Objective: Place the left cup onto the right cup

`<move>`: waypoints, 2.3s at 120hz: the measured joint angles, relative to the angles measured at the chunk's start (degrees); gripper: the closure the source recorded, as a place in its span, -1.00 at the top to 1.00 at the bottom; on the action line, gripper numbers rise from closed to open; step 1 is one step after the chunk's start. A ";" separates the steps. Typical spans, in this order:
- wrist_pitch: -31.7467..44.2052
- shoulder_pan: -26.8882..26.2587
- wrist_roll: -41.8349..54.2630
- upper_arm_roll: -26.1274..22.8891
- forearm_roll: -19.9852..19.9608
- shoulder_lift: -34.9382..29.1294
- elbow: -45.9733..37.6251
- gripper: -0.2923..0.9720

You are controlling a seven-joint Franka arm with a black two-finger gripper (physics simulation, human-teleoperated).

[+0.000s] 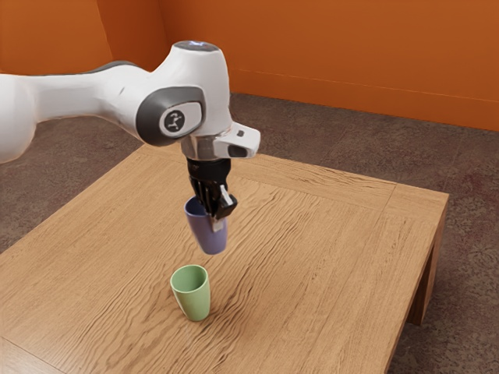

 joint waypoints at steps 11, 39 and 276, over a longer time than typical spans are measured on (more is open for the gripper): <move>-0.28 -0.51 -1.05 0.06 0.02 -2.59 -2.75 -0.71; -0.58 0.04 -3.81 0.17 0.10 -7.91 -8.16 -0.71; 9.95 0.57 -13.23 0.53 2.99 -1.99 -13.58 0.00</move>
